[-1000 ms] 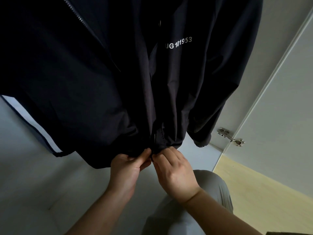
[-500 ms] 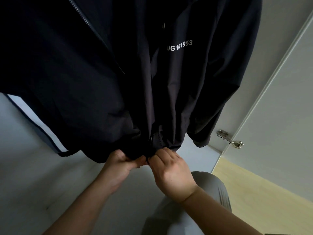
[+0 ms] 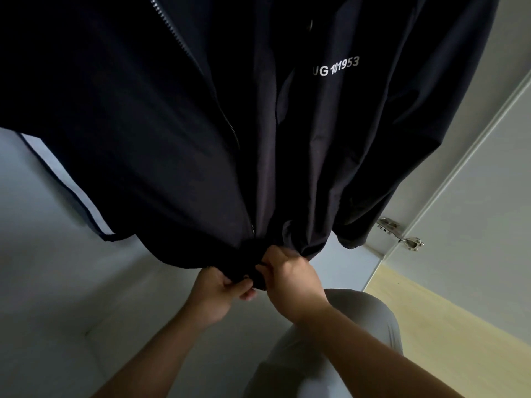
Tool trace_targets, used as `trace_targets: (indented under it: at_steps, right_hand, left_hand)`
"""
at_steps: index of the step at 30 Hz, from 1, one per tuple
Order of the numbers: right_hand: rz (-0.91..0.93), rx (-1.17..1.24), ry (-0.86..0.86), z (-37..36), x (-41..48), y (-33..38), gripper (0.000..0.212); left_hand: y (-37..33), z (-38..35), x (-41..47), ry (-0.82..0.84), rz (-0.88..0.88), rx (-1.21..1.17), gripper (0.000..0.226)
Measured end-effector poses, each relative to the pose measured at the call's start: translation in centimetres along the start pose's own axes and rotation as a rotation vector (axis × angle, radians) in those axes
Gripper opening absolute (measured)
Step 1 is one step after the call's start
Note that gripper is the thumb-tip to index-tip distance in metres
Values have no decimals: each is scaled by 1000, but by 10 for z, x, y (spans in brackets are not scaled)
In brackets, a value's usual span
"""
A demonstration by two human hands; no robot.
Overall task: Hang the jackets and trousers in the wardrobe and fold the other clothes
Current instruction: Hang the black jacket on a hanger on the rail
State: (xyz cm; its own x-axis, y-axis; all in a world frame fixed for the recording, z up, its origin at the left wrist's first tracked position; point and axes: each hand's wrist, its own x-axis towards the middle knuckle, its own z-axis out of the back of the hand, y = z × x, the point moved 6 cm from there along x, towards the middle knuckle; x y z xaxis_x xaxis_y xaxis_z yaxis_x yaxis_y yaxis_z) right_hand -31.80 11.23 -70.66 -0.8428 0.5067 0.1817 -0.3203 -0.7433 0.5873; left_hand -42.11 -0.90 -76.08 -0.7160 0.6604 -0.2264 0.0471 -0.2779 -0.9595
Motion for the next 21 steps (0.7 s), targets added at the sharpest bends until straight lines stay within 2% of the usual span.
trace_targets:
  at_steps: [2, 5, 7, 8, 9, 11, 13, 15, 18, 21]
  right_hand:
    - [30, 28, -135, 15, 8, 5, 16]
    - [203, -149, -268, 28, 8, 17, 14]
    - [253, -196, -316, 31, 5, 21, 14]
    - [250, -190, -346, 32, 4, 21, 14]
    - [240, -181, -371, 34, 5, 21, 14]
    - [253, -181, -393, 36, 8, 22, 15]
    - [291, -204, -387, 35, 8, 24, 16]
    - [310, -225, -376, 33, 6, 25, 16]
    - [321, -267, -330, 30, 5, 27, 19]
    - [302, -247, -401, 45, 11, 29, 19]
  left_hand:
    - [3, 5, 0, 18, -26, 83, 16]
    - [6, 17, 5, -24, -38, 132, 30]
    - [6, 20, 12, -76, -36, 124, 24]
    - [4, 18, 13, -82, -35, 49, 12]
    - [2, 14, 13, -63, -32, -46, 17]
    - [3, 1, 13, 19, -38, -242, 40]
    - [5, -7, 13, 76, -31, -390, 53]
    - [7, -5, 16, 18, -21, -397, 60]
    - [11, 7, 21, -126, -69, -224, 45]
    - [20, 18, 25, -171, -69, -208, 36]
